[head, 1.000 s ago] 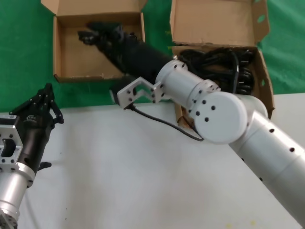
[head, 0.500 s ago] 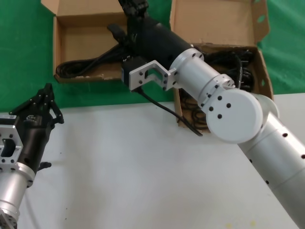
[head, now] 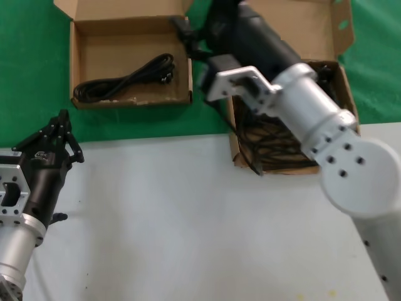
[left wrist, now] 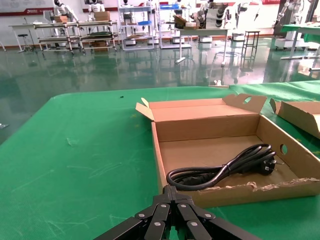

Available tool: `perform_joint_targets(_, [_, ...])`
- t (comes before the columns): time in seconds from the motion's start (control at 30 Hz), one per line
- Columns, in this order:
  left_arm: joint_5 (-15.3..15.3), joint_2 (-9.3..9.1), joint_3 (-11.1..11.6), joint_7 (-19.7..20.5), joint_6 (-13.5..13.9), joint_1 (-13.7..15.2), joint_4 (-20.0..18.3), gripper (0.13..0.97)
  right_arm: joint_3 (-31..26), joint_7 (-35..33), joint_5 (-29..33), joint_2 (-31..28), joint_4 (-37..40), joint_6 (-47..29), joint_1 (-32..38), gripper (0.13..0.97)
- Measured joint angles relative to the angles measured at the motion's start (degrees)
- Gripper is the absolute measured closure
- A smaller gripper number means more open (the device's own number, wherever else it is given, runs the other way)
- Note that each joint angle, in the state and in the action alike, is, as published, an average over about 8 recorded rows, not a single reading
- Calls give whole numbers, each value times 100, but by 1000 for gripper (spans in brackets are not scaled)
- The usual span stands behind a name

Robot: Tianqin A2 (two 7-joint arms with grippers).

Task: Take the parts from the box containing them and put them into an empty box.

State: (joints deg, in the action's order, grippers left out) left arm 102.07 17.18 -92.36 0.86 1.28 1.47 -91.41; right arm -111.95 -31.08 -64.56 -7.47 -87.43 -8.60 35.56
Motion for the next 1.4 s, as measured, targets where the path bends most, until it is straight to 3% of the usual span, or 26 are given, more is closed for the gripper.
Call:
perform_joint_targets(0.23, [0,0,0,-1,0,0,0,952,508,189,-126,-218,-782,111,-665,210])
perform_joint_targets(0.6, [1,0,0,-3,0,0,0,952,861,340,-365,-454,-1201,306,-1237,131])
perform_joint_targets(1.13, [8,0,4,-5,-8,-9,-1,935,940,533,-644,-538,-1195,396,-1446,129])
perform_joint_targets(1.4, [18,0,11,-15,-21,-24,-4,854,1056,806,-984,-584,-1113,445,-1670,129])
